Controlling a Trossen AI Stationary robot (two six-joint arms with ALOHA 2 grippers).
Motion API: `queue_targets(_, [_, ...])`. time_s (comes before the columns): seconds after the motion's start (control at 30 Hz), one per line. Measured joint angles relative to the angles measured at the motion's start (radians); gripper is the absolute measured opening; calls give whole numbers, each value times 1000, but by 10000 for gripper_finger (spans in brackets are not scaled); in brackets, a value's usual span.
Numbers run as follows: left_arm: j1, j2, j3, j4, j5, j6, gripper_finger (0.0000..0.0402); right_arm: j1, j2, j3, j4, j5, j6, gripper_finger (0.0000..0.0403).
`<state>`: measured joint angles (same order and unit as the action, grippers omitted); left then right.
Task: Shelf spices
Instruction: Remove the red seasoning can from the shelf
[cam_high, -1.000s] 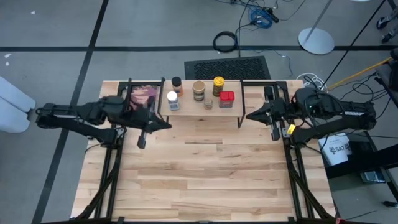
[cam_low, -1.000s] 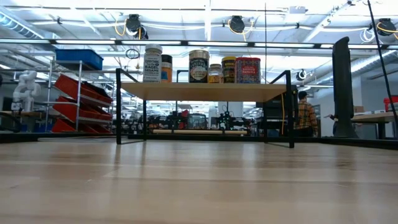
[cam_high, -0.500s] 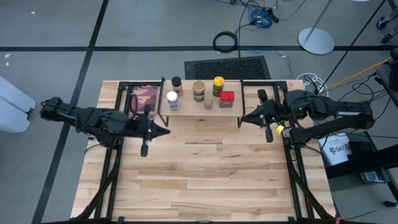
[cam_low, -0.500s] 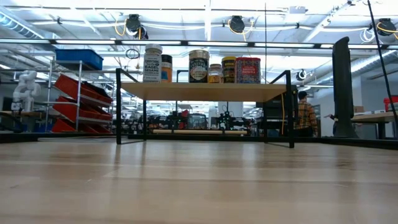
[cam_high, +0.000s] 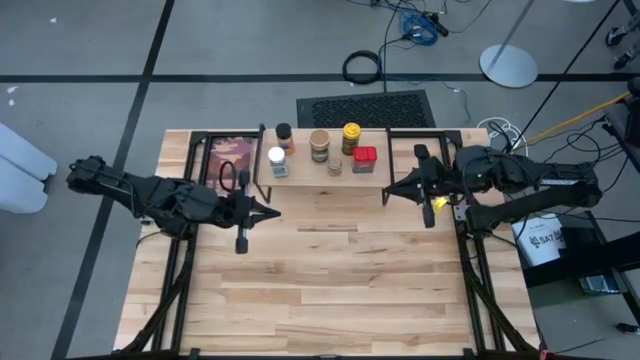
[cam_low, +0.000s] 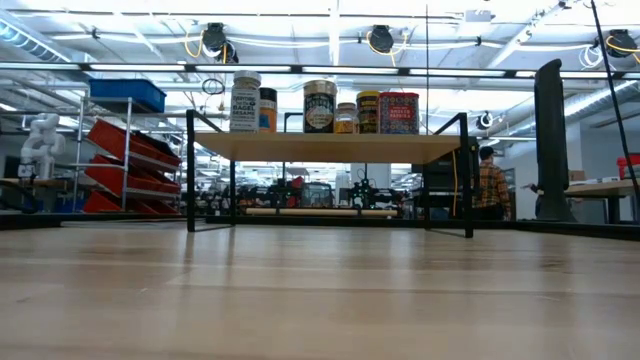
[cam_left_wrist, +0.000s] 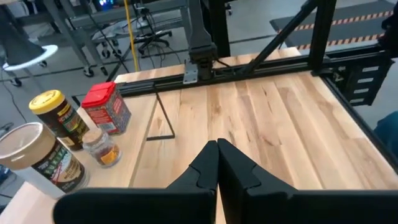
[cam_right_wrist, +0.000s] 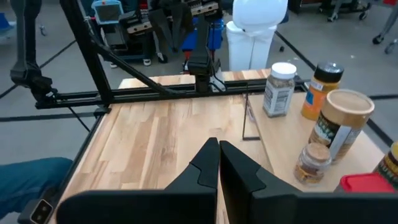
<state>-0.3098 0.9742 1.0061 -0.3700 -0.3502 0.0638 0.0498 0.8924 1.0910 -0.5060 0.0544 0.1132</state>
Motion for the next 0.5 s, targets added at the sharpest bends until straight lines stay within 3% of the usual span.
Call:
queue_targets(0.23, [66, 0, -67, 96, -55, -2, 6, 0, 42, 0, -10, 0, 7, 0])
queue_targets(0.37, [111, 14, -125, 243, -39, -133, 6, 0, 70, 0, -43, 0, 43, 0])
queue_targets(0.5, [134, 64, -133, 232, -30, -130, 6, -1, 109, 0, -108, 1, 88, 0])
